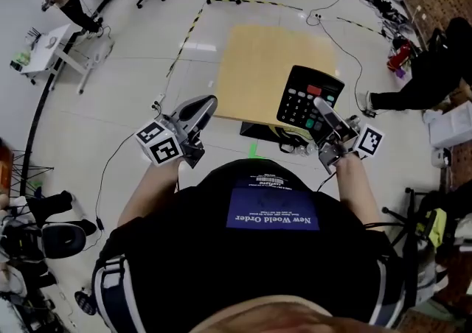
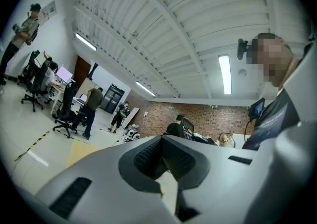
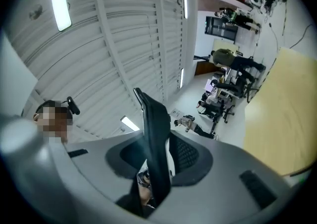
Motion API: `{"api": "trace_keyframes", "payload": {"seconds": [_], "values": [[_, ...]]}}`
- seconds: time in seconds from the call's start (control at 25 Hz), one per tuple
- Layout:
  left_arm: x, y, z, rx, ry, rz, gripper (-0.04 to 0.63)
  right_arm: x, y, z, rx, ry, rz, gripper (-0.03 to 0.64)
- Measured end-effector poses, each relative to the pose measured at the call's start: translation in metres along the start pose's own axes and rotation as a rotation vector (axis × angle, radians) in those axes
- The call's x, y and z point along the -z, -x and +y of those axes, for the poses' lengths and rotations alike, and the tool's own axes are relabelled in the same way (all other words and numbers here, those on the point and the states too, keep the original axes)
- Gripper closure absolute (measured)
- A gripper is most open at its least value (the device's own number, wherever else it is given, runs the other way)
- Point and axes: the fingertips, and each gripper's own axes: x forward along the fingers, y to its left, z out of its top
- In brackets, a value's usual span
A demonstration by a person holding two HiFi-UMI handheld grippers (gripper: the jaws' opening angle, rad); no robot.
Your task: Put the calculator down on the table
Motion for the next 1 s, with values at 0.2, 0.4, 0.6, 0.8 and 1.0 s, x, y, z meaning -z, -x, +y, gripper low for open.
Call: {"api": "trace_keyframes", "payload": {"seconds": [0.2,0.4,0.6,0.8,1.0], "values": [[0.004,-0.063,0.009,-0.045,-0.011,0.023,0.588,-0.056,0.004,-0.047,-0.026,-0.018,0.024,0.514],[0.022,-0.094,0.037,-0.041,-0.012,0.063,0.588,-0.074,-0.002,-0.096,-0.005,-0.041,0.027,0.514],[0.014,-0.119,0.095,0.019,0.022,0.065,0.588,-0.088,-0.038,-0.141,0.044,-0.035,0.009,0.514],[-0.009,-0.131,0.165,0.128,0.046,0.075,0.588,-0.095,-0.083,-0.168,0.093,-0.014,-0.069,0.514],[0.010,-0.141,0.200,0.195,0.038,0.112,0.588,-0.083,-0.082,-0.202,0.153,0.013,-0.099,0.514]]}}
